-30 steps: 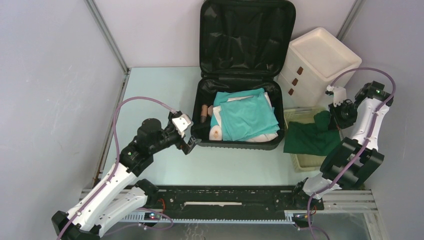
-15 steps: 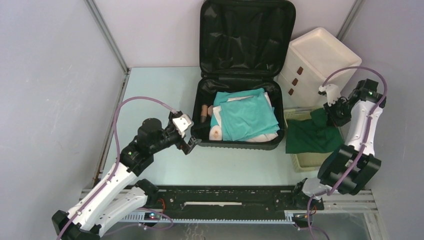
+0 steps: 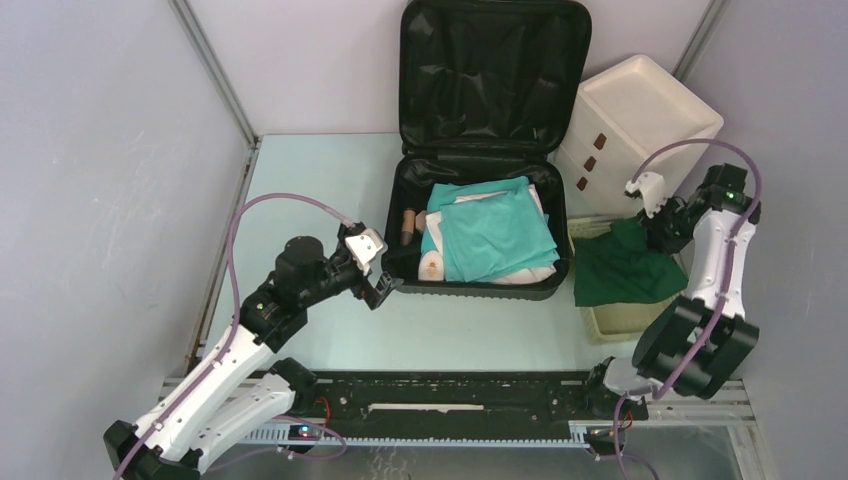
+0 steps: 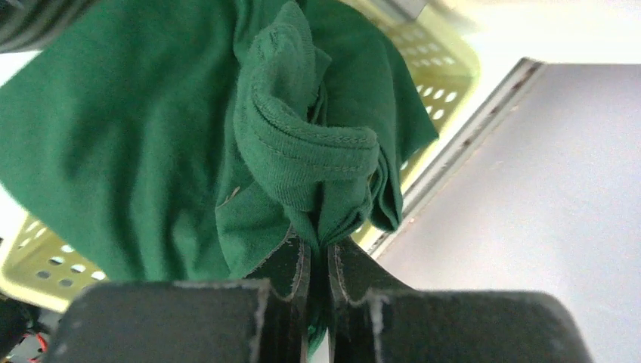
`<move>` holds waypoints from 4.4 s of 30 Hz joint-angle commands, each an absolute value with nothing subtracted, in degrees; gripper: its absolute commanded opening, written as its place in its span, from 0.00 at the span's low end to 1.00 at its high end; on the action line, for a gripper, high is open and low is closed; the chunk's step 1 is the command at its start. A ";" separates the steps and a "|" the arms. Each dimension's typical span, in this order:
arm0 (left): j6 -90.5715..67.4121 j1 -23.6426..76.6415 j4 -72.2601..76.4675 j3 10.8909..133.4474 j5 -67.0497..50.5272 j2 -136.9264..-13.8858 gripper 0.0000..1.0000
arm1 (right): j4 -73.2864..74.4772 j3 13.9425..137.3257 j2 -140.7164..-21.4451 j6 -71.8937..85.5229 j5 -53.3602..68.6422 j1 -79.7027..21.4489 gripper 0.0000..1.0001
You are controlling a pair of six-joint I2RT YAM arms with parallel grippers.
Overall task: Open, take out, and arrange the luggage
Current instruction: Place the clothes in the bin, then adjust the clothes in the bin.
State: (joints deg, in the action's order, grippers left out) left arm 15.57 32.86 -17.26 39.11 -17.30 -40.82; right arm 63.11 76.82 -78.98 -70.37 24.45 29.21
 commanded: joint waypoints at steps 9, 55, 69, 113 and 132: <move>16.95 32.61 -15.38 38.30 -18.67 -40.65 1.00 | 43.51 71.22 -85.30 -66.06 14.91 28.38 0.15; 17.13 32.61 -15.38 38.31 -20.03 -40.69 1.00 | 37.25 57.74 -82.97 -34.92 20.13 18.13 0.46; 17.41 32.61 -15.49 38.19 -20.24 -40.68 1.00 | 42.16 57.66 -95.57 -33.17 22.84 16.33 0.70; 17.67 32.56 -15.55 38.10 -20.38 -41.51 1.00 | 59.39 65.28 -82.99 -40.41 36.66 21.42 0.74; -13.64 31.90 1.48 41.21 -24.86 -51.59 1.00 | 63.94 59.67 -65.08 -53.92 72.05 16.96 0.82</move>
